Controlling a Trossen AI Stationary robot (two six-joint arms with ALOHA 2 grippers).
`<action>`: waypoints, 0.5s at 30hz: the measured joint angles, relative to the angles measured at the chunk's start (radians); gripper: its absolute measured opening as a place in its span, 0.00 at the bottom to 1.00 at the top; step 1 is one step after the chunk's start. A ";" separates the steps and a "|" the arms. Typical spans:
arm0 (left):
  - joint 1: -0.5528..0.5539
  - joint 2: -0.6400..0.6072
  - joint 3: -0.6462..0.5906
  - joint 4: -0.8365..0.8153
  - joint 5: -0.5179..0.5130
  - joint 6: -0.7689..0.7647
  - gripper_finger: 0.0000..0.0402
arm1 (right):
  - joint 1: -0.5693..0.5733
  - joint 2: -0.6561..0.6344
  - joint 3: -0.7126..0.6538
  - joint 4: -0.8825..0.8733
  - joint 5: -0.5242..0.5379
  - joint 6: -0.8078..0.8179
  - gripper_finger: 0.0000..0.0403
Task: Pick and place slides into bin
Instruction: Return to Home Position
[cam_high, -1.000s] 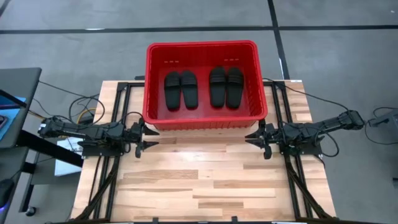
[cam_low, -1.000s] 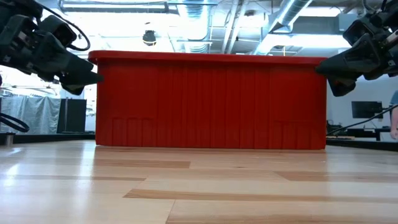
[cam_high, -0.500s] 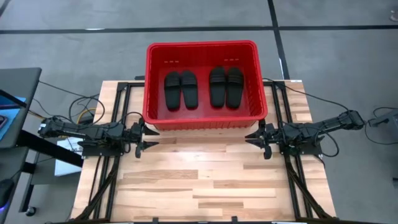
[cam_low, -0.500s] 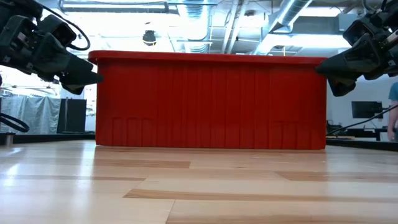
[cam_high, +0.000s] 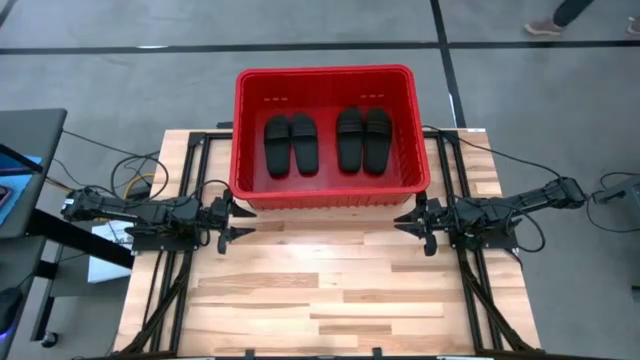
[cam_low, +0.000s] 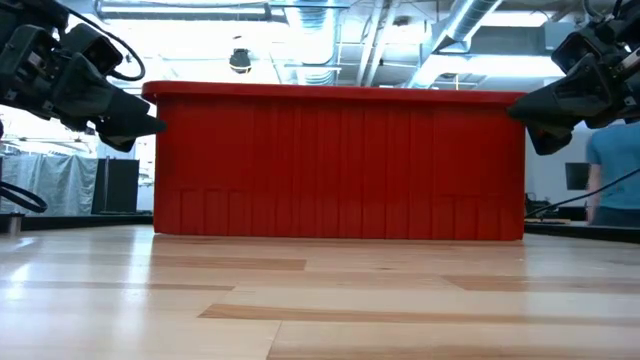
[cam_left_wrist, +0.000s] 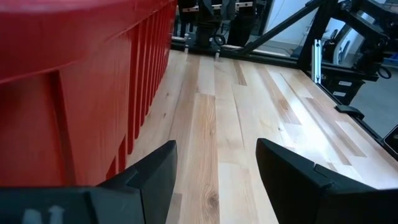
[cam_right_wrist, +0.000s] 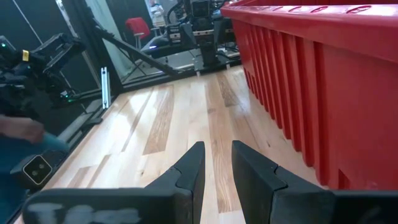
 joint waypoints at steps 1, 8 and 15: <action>0.000 0.000 0.000 0.000 0.000 0.000 0.52 | 0.000 0.000 0.000 0.000 0.000 0.000 0.18; 0.000 0.000 0.000 0.000 0.000 0.001 0.52 | 0.000 0.000 0.000 0.000 0.000 0.000 0.18; 0.000 0.000 0.000 -0.001 0.000 0.008 0.52 | 0.000 0.000 0.000 0.000 0.000 0.000 0.18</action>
